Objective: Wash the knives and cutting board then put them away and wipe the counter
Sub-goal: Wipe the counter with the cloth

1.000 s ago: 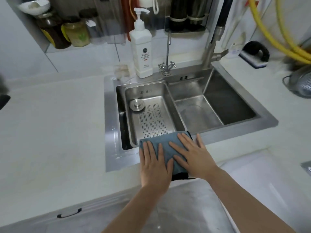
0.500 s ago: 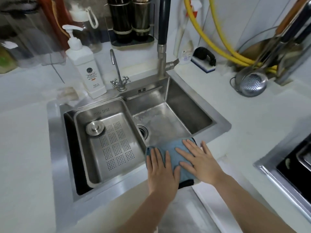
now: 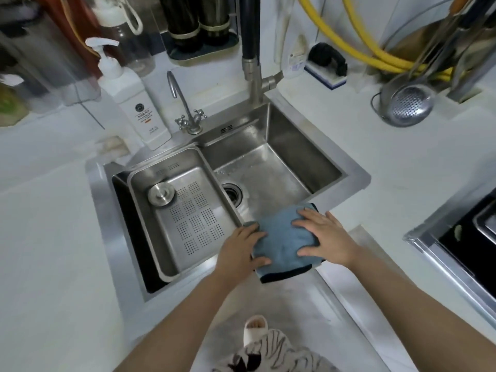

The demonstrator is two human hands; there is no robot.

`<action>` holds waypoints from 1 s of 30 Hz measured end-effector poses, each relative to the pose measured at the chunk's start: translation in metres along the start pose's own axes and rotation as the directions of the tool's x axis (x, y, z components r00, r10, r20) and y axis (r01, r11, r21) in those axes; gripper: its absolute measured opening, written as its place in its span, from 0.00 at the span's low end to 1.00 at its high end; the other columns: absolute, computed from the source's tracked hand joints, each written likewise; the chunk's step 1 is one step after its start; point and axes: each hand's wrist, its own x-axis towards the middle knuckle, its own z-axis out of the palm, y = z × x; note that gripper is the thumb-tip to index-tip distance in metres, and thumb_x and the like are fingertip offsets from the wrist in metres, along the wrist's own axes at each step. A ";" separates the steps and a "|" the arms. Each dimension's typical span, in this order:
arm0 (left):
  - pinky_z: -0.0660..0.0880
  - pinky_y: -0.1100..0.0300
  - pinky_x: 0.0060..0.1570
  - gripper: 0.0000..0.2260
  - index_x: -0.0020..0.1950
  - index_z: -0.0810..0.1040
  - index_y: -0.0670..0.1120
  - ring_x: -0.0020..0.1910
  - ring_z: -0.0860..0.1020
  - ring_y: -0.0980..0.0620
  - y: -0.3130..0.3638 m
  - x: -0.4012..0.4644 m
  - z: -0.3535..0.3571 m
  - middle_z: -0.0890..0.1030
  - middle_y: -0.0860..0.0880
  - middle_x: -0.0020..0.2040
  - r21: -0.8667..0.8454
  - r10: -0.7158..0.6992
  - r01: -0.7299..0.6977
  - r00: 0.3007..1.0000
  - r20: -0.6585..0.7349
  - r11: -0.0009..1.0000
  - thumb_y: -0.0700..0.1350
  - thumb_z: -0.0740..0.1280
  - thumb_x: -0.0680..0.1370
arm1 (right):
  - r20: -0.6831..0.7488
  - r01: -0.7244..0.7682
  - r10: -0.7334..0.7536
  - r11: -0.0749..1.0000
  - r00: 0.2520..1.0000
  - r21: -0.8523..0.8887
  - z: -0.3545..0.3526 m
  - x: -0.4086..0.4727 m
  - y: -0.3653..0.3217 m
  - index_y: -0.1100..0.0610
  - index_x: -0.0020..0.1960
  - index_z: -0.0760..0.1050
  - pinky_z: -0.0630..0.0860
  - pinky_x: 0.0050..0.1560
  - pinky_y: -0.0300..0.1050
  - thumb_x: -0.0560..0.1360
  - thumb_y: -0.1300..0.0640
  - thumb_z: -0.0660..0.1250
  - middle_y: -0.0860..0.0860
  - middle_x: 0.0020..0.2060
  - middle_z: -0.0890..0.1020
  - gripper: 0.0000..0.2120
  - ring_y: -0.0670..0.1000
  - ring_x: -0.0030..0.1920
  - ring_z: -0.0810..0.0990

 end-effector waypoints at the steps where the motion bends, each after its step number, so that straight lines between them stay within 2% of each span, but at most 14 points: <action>1: 0.64 0.59 0.65 0.27 0.64 0.77 0.48 0.65 0.71 0.46 0.001 -0.002 0.004 0.73 0.49 0.68 0.024 0.016 -0.014 0.998 -0.062 1.000 0.59 0.71 0.68 | -0.029 0.003 -0.003 1.000 1.000 0.009 0.002 -0.004 -0.001 0.45 0.68 0.68 0.45 0.73 0.53 0.59 0.28 0.56 0.45 0.74 0.61 0.41 0.45 0.75 0.55; 4: 0.70 0.63 0.52 0.18 0.48 0.84 0.52 0.49 0.81 0.49 0.010 -0.008 0.007 0.83 0.53 0.51 0.184 0.065 -0.030 0.980 -0.187 0.983 0.59 0.72 0.64 | -0.128 0.014 -0.013 1.000 0.992 0.007 0.014 -0.013 0.001 0.49 0.62 0.76 0.52 0.71 0.55 0.63 0.32 0.54 0.47 0.67 0.72 0.34 0.48 0.70 0.65; 7: 0.62 0.59 0.57 0.15 0.59 0.80 0.53 0.61 0.73 0.48 0.032 -0.015 0.007 0.78 0.56 0.61 0.196 -0.061 0.087 0.988 -0.139 0.977 0.54 0.66 0.74 | -0.134 0.041 -0.053 0.995 0.990 -0.089 0.018 -0.015 0.003 0.51 0.51 0.81 0.64 0.63 0.54 0.67 0.36 0.57 0.49 0.53 0.81 0.26 0.54 0.56 0.77; 10: 0.60 0.57 0.59 0.18 0.63 0.76 0.55 0.63 0.68 0.50 0.046 -0.016 -0.001 0.76 0.55 0.61 0.227 -0.115 0.132 0.990 -0.084 0.965 0.57 0.58 0.76 | -0.091 0.099 -0.114 0.983 0.989 -0.153 0.000 -0.018 -0.001 0.53 0.52 0.79 0.62 0.62 0.53 0.73 0.41 0.62 0.48 0.48 0.81 0.18 0.53 0.52 0.78; 13: 0.64 0.60 0.56 0.21 0.57 0.79 0.52 0.58 0.71 0.51 0.063 -0.011 -0.024 0.80 0.52 0.52 -0.073 -0.137 0.131 0.987 -0.084 0.989 0.61 0.58 0.72 | -0.050 0.096 -0.094 0.995 0.994 0.022 -0.033 -0.026 0.007 0.54 0.51 0.74 0.63 0.51 0.40 0.75 0.45 0.64 0.45 0.39 0.77 0.13 0.50 0.44 0.75; 15: 0.68 0.61 0.45 0.14 0.53 0.78 0.48 0.47 0.76 0.52 0.075 0.001 -0.038 0.79 0.50 0.44 -0.318 -0.177 0.156 0.983 -0.038 0.935 0.57 0.64 0.75 | -0.003 0.044 -0.044 0.977 0.999 0.210 -0.057 -0.031 0.017 0.52 0.49 0.71 0.66 0.41 0.38 0.75 0.46 0.66 0.46 0.38 0.77 0.11 0.49 0.42 0.76; 18: 0.70 0.65 0.36 0.12 0.54 0.72 0.50 0.36 0.75 0.55 0.093 0.031 -0.041 0.75 0.51 0.38 -0.518 -0.295 0.255 0.956 0.006 0.817 0.51 0.70 0.75 | -0.008 -0.099 0.107 0.945 0.994 0.313 -0.087 -0.026 0.040 0.51 0.54 0.71 0.71 0.45 0.38 0.72 0.43 0.68 0.48 0.45 0.79 0.16 0.49 0.46 0.78; 19: 0.71 0.66 0.39 0.16 0.59 0.71 0.50 0.40 0.76 0.54 0.097 0.042 -0.036 0.76 0.50 0.42 -0.472 -0.314 0.270 0.949 -0.016 0.839 0.51 0.70 0.74 | -0.028 -0.154 0.168 0.948 0.985 0.280 -0.092 -0.025 0.048 0.52 0.57 0.72 0.72 0.49 0.40 0.73 0.42 0.68 0.49 0.50 0.79 0.19 0.50 0.49 0.78; 21: 0.72 0.60 0.55 0.22 0.69 0.69 0.50 0.58 0.75 0.48 0.101 0.063 -0.016 0.76 0.46 0.58 -0.178 -0.237 0.212 0.962 -0.134 0.961 0.50 0.67 0.76 | -0.119 -0.228 0.245 0.964 0.962 0.136 -0.091 -0.022 0.064 0.54 0.64 0.71 0.71 0.57 0.45 0.76 0.43 0.63 0.50 0.60 0.78 0.22 0.52 0.59 0.76; 22: 0.68 0.57 0.62 0.22 0.71 0.68 0.50 0.65 0.71 0.46 0.104 0.070 -0.004 0.73 0.46 0.66 -0.032 -0.165 0.162 0.971 -0.173 0.986 0.49 0.65 0.77 | -0.174 -0.248 0.261 0.965 0.950 0.089 -0.085 -0.021 0.066 0.55 0.66 0.71 0.70 0.61 0.47 0.77 0.44 0.60 0.51 0.63 0.77 0.22 0.53 0.62 0.75; 24: 0.58 0.53 0.69 0.21 0.74 0.65 0.53 0.73 0.61 0.45 0.112 0.074 0.017 0.65 0.47 0.74 0.153 -0.055 0.071 0.993 -0.107 0.986 0.48 0.58 0.80 | -0.244 -0.239 0.226 0.971 0.943 -0.028 -0.063 -0.020 0.059 0.54 0.66 0.73 0.71 0.61 0.52 0.76 0.44 0.53 0.56 0.62 0.78 0.24 0.59 0.62 0.76; 26: 0.51 0.48 0.73 0.22 0.76 0.57 0.55 0.76 0.54 0.45 0.114 0.066 0.039 0.57 0.49 0.77 0.283 -0.046 0.060 0.997 -0.055 0.957 0.52 0.51 0.82 | -0.193 -0.239 0.213 0.964 0.958 -0.117 -0.027 -0.020 0.048 0.50 0.61 0.78 0.69 0.58 0.61 0.72 0.39 0.52 0.59 0.58 0.80 0.27 0.64 0.58 0.78; 28: 0.53 0.45 0.74 0.22 0.77 0.53 0.56 0.75 0.59 0.42 0.111 0.058 0.057 0.62 0.47 0.76 0.336 -0.033 0.071 0.993 -0.117 0.939 0.55 0.45 0.82 | -0.176 -0.241 0.211 0.955 0.962 -0.173 0.003 -0.023 0.045 0.47 0.63 0.76 0.59 0.62 0.66 0.75 0.37 0.50 0.60 0.62 0.77 0.26 0.65 0.64 0.71; 30: 0.52 0.45 0.71 0.23 0.77 0.47 0.54 0.72 0.61 0.41 0.107 0.054 0.069 0.67 0.46 0.72 0.367 -0.007 0.070 0.986 -0.169 0.928 0.55 0.43 0.82 | -0.193 -0.217 0.180 0.957 0.965 -0.190 0.012 -0.025 0.052 0.46 0.67 0.69 0.56 0.65 0.65 0.79 0.37 0.43 0.60 0.66 0.73 0.26 0.65 0.67 0.68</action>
